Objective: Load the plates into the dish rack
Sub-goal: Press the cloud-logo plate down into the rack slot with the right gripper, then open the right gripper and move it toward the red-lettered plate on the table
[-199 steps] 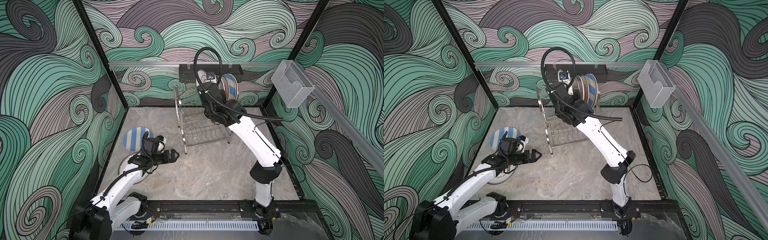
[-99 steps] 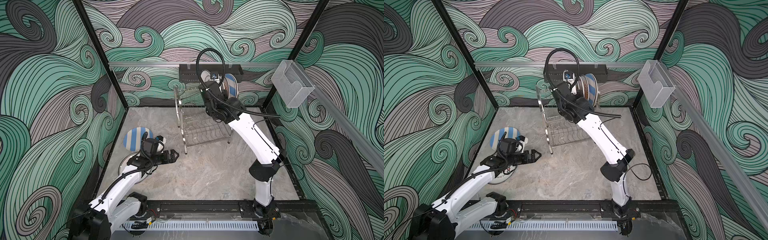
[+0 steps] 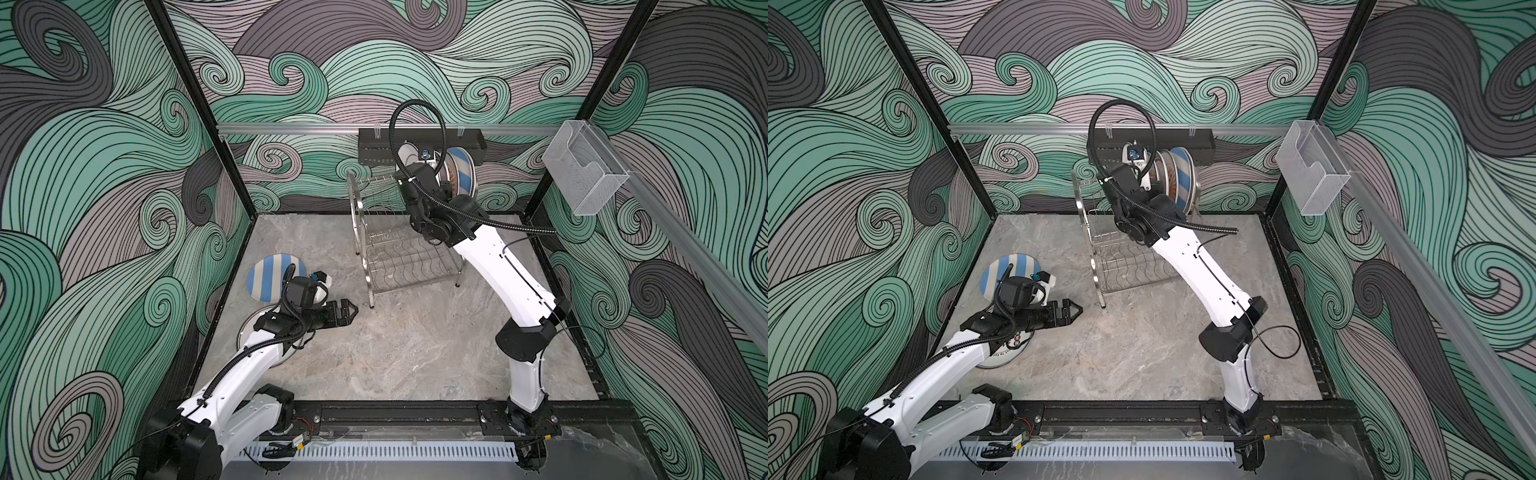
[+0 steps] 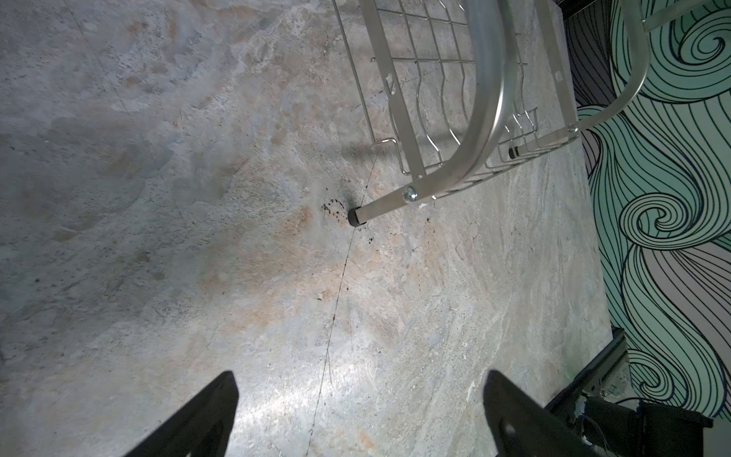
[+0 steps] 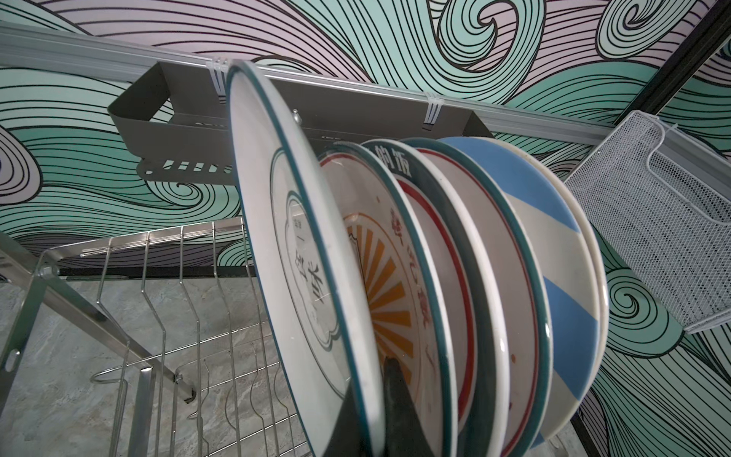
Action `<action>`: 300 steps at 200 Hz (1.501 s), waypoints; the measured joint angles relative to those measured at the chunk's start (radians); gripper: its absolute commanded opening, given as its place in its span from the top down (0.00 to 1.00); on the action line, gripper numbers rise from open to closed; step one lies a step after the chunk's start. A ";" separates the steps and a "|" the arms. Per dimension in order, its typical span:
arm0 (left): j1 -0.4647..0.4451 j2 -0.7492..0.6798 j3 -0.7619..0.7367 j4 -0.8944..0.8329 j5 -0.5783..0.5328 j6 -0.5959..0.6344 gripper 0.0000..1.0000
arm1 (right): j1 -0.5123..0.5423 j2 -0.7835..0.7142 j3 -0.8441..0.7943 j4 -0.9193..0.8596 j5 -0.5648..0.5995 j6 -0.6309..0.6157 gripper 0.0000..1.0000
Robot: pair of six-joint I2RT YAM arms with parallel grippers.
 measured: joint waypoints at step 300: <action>0.000 -0.013 0.000 -0.003 -0.079 0.000 0.01 | -0.005 -0.072 -0.035 -0.034 -0.198 -0.013 0.42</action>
